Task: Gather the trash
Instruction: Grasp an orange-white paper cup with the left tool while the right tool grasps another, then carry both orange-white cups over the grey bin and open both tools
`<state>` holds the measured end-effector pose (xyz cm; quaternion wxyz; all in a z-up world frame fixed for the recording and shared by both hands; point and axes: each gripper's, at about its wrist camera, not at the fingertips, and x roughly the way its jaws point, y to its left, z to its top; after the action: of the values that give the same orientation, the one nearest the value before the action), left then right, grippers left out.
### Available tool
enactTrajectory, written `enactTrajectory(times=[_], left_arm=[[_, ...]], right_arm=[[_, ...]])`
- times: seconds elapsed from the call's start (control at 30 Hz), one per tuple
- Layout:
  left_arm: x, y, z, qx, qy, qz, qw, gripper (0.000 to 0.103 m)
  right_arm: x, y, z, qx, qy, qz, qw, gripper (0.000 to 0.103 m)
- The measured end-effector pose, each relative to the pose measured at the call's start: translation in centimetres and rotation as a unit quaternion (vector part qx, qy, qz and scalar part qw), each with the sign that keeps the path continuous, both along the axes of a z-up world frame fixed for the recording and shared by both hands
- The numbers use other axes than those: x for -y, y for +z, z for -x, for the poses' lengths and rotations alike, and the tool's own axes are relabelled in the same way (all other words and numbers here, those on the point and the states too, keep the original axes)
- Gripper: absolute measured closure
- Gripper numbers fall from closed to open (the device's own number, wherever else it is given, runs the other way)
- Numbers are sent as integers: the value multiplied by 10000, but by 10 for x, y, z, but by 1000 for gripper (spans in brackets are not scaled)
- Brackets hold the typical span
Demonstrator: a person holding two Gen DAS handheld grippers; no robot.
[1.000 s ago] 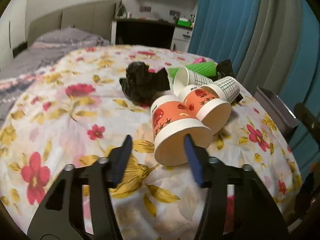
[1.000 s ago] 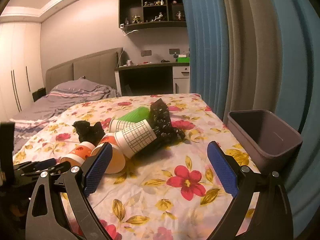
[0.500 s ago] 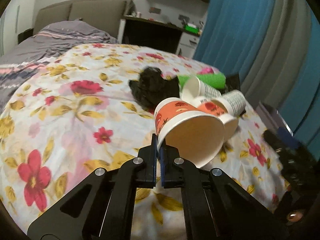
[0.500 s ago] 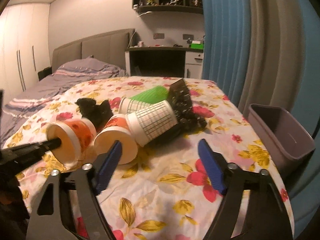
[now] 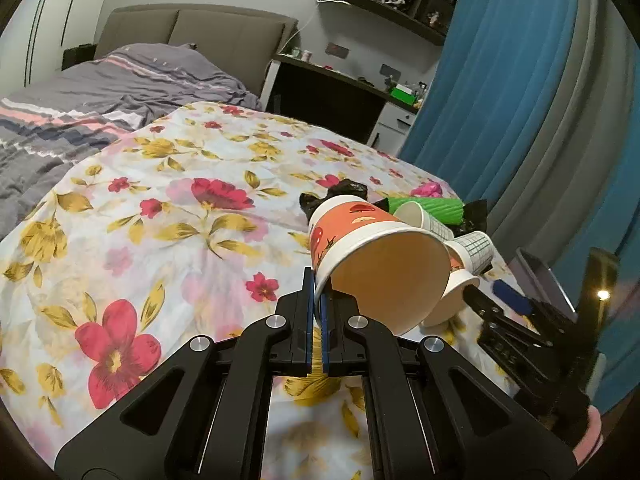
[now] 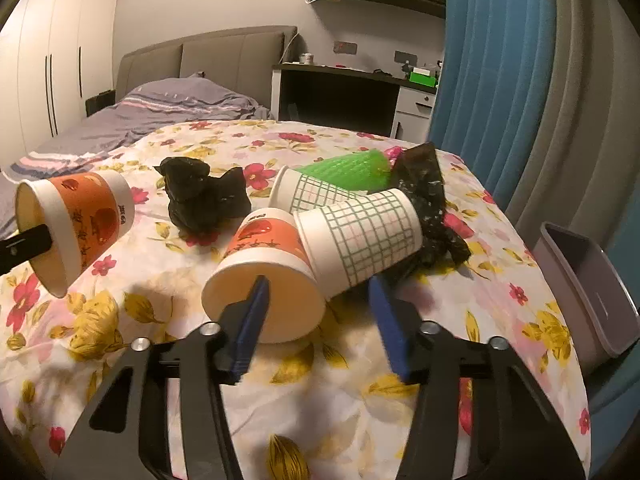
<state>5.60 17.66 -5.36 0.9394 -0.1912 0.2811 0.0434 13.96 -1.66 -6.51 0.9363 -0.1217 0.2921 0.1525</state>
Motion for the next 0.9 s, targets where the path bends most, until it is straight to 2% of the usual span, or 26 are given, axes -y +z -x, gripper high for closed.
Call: enactTrajectory(times=[0.07, 0.1, 0.17, 0.33, 0.7, 0.9], left_arm=[[-2, 0, 0, 16, -19, 24, 10000, 101], [-2, 0, 0, 17, -27, 38, 10000, 101], [-3, -1, -1, 13, -47, 71, 10000, 101], [-4, -3, -3, 4, -62, 87, 9999, 101], [2, 1, -2, 73, -51, 36, 10000, 101], [15, 9, 2, 129, -112, -22, 9999, 101]], right_arm=[[-3, -1, -3, -55, 35, 37, 10000, 72], [-4, -1, -3, -57, 40, 47, 10000, 74], [-5, -1, -4, -47, 74, 48, 10000, 86], [-5, 1, 2, 33, 202, 3, 9998, 99], [14, 20, 48, 316, 518, -416, 9973, 99], [44, 38, 68, 465, 327, -779, 9953, 99]])
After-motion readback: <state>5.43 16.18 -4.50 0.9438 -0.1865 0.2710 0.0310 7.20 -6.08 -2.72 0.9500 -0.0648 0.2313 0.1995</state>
